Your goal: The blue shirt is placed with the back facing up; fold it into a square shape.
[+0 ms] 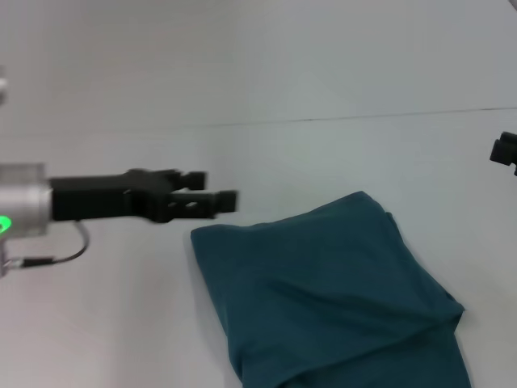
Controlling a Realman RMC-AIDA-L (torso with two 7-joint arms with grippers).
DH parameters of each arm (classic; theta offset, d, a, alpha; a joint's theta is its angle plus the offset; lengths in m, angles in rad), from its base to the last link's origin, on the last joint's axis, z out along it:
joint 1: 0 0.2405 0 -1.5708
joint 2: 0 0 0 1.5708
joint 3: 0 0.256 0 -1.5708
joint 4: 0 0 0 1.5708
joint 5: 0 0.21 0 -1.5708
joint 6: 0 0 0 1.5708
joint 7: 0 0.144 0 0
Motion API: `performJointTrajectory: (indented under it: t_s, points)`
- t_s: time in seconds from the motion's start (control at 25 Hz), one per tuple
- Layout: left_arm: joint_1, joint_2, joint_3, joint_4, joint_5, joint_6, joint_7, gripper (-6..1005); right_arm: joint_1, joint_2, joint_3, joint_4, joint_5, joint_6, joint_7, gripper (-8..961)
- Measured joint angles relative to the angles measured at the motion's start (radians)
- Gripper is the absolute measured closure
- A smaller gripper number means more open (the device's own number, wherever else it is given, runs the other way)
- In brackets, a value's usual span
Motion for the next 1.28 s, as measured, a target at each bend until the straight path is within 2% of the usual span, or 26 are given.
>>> performJointTrajectory:
  t_s: [0.04, 0.24, 0.36, 0.44, 0.56, 0.72, 0.8, 1.04, 1.28]
  points:
    - [0.015, 0.003, -0.019, 0.0, 0.0, 0.011, 0.018, 50, 0.009, 0.0, -0.004, -0.065, -0.022, -0.031, 0.053, 933]
    - [0.103, 0.023, -0.085, 0.0, 0.0, 0.034, 0.104, 47, 0.07, -0.006, -0.058, -0.393, -0.162, -0.207, 0.324, 764]
    - [0.145, 0.026, -0.105, 0.0, 0.0, 0.042, 0.149, 48, 0.126, -0.017, -0.118, -0.513, -0.238, -0.291, 0.464, 632]
    - [0.166, 0.029, -0.112, 0.0, 0.001, 0.056, 0.175, 49, 0.158, -0.032, -0.197, -0.553, -0.305, -0.299, 0.543, 535]
    - [0.195, 0.038, -0.119, 0.001, 0.004, 0.096, 0.207, 49, 0.22, -0.043, -0.318, -0.568, -0.483, -0.3, 0.614, 435]
    - [0.211, 0.043, -0.152, 0.008, 0.007, 0.143, 0.21, 50, 0.302, -0.014, -0.411, -0.56, -0.79, -0.299, 0.64, 332]
    - [0.217, 0.046, -0.17, 0.006, 0.009, 0.161, 0.211, 50, 0.323, -0.004, -0.462, -0.556, -0.866, -0.299, 0.664, 334]
    - [0.221, 0.045, -0.16, 0.005, 0.035, 0.21, 0.216, 51, 0.337, 0.001, -0.604, -0.525, -0.926, -0.3, 0.769, 337]
    - [0.215, 0.033, -0.124, 0.021, 0.079, 0.247, 0.227, 52, 0.339, 0.004, -0.606, -0.465, -0.929, -0.295, 0.792, 337]
